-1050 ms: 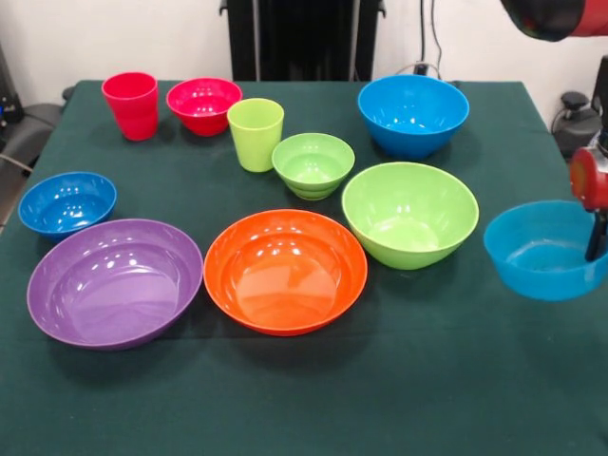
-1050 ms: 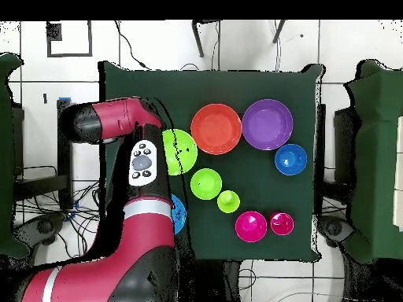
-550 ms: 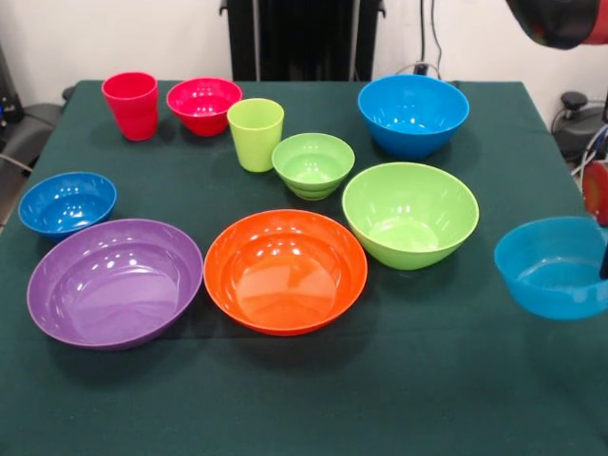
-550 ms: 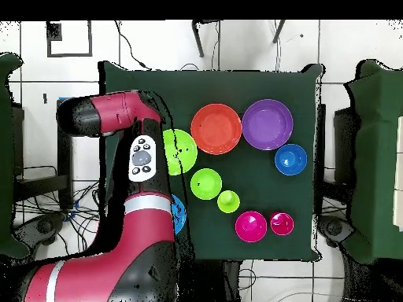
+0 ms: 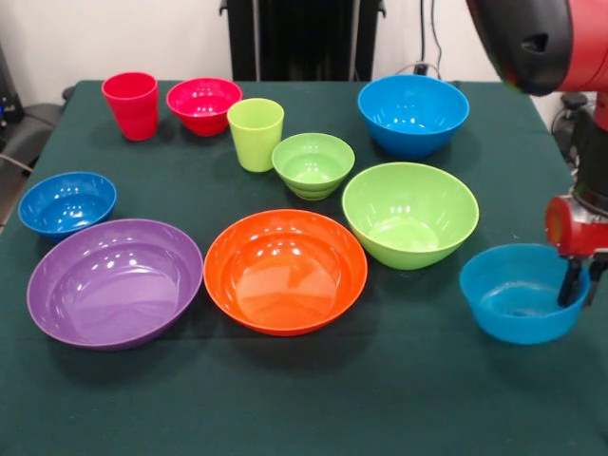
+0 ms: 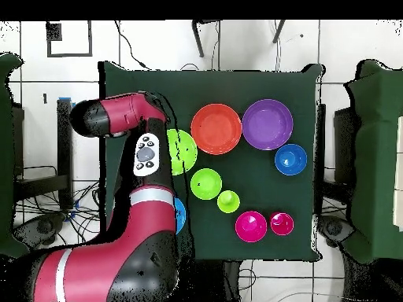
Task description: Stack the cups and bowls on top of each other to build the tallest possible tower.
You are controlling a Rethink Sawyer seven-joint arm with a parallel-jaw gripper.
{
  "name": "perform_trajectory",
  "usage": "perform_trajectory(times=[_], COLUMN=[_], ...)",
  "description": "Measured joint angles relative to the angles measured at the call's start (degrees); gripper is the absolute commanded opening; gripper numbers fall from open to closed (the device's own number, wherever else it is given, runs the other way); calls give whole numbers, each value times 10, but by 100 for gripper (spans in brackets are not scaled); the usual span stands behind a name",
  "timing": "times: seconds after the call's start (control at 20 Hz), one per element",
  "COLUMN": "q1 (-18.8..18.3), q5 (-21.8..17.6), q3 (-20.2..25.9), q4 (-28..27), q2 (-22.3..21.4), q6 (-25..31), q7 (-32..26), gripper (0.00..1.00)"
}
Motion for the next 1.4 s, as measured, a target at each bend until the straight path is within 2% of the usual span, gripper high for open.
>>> perform_trajectory(times=[0.35, 0.4, 0.85, 1.1, 1.4], q1=[-2, -4, -10, -9, -9], q5=[-15, -17, -17, -11, -1], q3=[-5, -5, -5, -5, -5], q4=[0, 0, 14, 70, 106], q2=[12, 16, 6, -42, -80], q6=[0, 0, 0, 3, 16], q7=[0, 0, 0, 0, 0], gripper=[0, 100, 100, 100, 100])
